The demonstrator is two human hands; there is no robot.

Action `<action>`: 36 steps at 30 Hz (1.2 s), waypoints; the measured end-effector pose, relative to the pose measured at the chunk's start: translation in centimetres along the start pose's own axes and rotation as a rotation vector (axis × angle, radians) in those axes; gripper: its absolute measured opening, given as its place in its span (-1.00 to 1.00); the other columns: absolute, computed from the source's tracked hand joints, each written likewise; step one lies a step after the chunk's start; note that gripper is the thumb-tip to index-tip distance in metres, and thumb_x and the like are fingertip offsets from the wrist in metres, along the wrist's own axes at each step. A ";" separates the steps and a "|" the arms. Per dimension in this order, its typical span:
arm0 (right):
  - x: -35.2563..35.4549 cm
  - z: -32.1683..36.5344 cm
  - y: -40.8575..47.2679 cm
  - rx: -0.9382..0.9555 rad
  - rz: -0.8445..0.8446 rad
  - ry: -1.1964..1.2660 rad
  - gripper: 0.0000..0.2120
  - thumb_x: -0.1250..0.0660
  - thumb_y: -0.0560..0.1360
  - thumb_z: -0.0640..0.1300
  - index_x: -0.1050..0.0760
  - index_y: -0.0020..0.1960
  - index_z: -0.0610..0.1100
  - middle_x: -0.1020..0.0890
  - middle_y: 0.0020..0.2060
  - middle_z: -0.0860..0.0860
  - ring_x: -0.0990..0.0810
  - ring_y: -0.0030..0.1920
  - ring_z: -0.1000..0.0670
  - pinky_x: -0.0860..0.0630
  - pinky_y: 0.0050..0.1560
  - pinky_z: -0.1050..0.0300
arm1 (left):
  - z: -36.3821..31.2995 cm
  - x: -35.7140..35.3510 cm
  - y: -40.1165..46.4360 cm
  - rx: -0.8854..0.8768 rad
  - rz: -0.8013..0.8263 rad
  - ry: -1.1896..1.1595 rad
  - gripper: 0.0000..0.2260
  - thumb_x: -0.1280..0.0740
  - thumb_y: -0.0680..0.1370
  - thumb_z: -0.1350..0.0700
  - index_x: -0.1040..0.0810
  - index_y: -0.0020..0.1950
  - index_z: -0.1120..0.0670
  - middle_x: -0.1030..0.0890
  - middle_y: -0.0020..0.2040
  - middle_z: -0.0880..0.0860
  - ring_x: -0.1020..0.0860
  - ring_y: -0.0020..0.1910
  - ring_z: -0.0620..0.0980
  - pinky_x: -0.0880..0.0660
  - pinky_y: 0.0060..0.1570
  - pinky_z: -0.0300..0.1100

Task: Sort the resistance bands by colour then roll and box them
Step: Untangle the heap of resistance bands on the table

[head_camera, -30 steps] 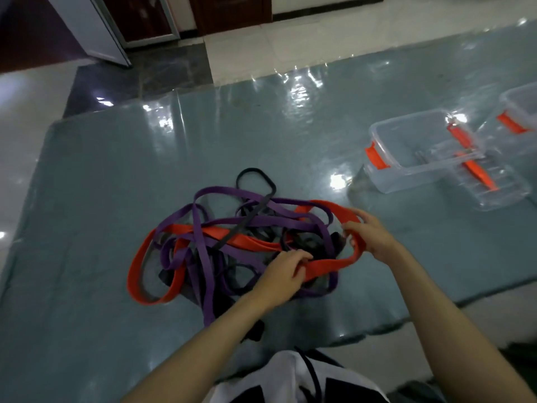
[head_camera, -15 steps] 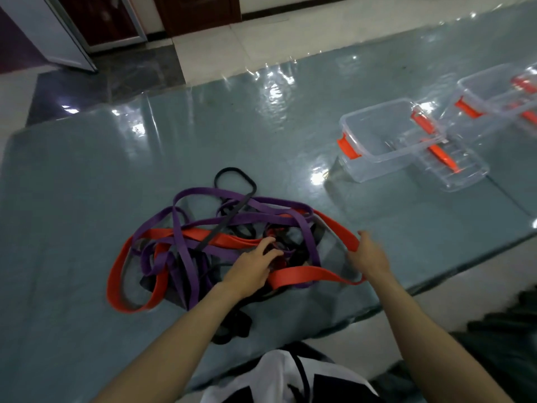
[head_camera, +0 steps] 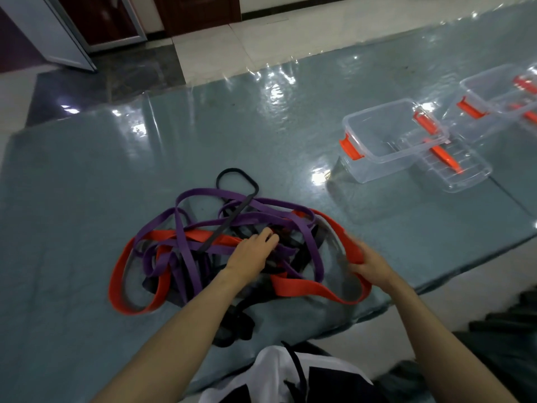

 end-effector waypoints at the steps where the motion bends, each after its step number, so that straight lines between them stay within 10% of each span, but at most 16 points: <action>1: 0.3 0.3 0.1 0.039 -0.032 -0.121 -0.22 -0.41 0.45 -0.52 -0.33 0.60 -0.16 -0.50 0.49 -0.20 -0.52 0.44 -0.19 -0.40 0.43 0.05 | 0.4 0.8 0.0 0.016 -0.044 -0.055 -0.72 -0.31 0.56 0.39 -0.42 0.18 0.11 -0.45 0.19 0.09 -0.52 -0.10 0.12 -0.39 -0.24 -0.01; 10: 1.0 0.8 1.6 -0.053 -0.296 -0.513 -0.55 -0.44 0.50 -0.23 -0.59 0.39 -0.05 -0.39 0.50 -0.24 -0.35 0.47 -0.35 -0.40 0.41 -0.27 | 8.2 3.3 -1.7 0.312 -0.247 -0.497 -0.82 -0.37 0.64 0.21 -0.44 0.12 -0.03 -0.60 0.10 -0.10 -0.59 -0.01 -0.04 -0.55 -0.05 -0.01; 15: 0.9 6.6 3.5 0.234 -0.436 -0.362 -0.63 -0.48 0.45 -0.33 -0.66 0.25 -0.20 -0.56 0.32 -0.24 -0.49 0.35 -0.34 -0.45 0.38 -0.24 | 10.8 2.1 -2.8 0.402 -0.196 -0.487 -0.81 -0.36 0.67 0.09 -0.35 0.08 -0.10 -0.55 -0.15 -0.14 -0.55 -0.23 -0.12 -0.44 -0.26 -0.08; 20: -2.4 11.9 7.0 0.400 -0.189 -0.330 -0.45 -0.44 0.43 -0.39 -0.55 0.40 -0.17 -0.60 0.27 -0.14 -0.56 0.29 -0.19 -0.43 0.39 0.04 | 12.2 1.4 -3.9 0.469 -0.179 -0.448 -0.83 -0.30 0.71 0.03 -0.36 0.25 -0.02 -0.66 -0.04 -0.06 -0.66 -0.14 0.08 -0.54 -0.22 0.03; 25: -8.0 12.7 10.1 0.342 0.192 -0.492 -0.27 -0.51 0.45 -0.24 -0.39 0.58 -0.09 -0.45 0.49 -0.20 -0.39 0.52 -0.21 -0.33 0.53 -0.10 | 14.0 1.4 -4.1 0.569 -0.189 -0.423 -0.62 -0.26 0.73 0.00 -0.29 0.53 0.01 -0.70 -0.07 0.09 -0.68 -0.09 0.20 -0.55 -0.16 0.06; 32: -8.3 13.3 12.6 0.333 0.100 -0.451 -0.59 -0.61 0.43 -0.12 -0.62 0.23 -0.13 -0.65 0.13 -0.16 -0.61 0.18 -0.21 -0.53 0.21 -0.15 | 17.0 0.3 -3.6 0.771 -0.215 -0.685 -0.70 -0.28 0.72 -0.01 -0.42 0.45 0.00 -0.70 0.10 0.06 -0.67 0.05 0.11 -0.60 0.04 0.14; 36: -6.5 15.3 13.2 0.372 0.020 -0.026 -0.87 -0.51 0.53 -0.30 -0.63 0.06 -0.20 -0.70 -0.07 -0.08 -0.67 -0.05 -0.08 -0.64 0.06 -0.06 | 18.0 -0.1 -2.9 0.797 -0.304 -0.958 -0.84 -0.32 0.72 0.11 -0.55 0.30 0.04 -0.68 0.18 0.07 -0.63 0.19 0.06 -0.55 0.16 0.02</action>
Point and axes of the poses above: each hand's wrist, its own y-axis towards the middle knuckle, its own x-axis out of the back of the hand, z = x × y, the point moved 10 cm from there along y, towards the middle knuckle
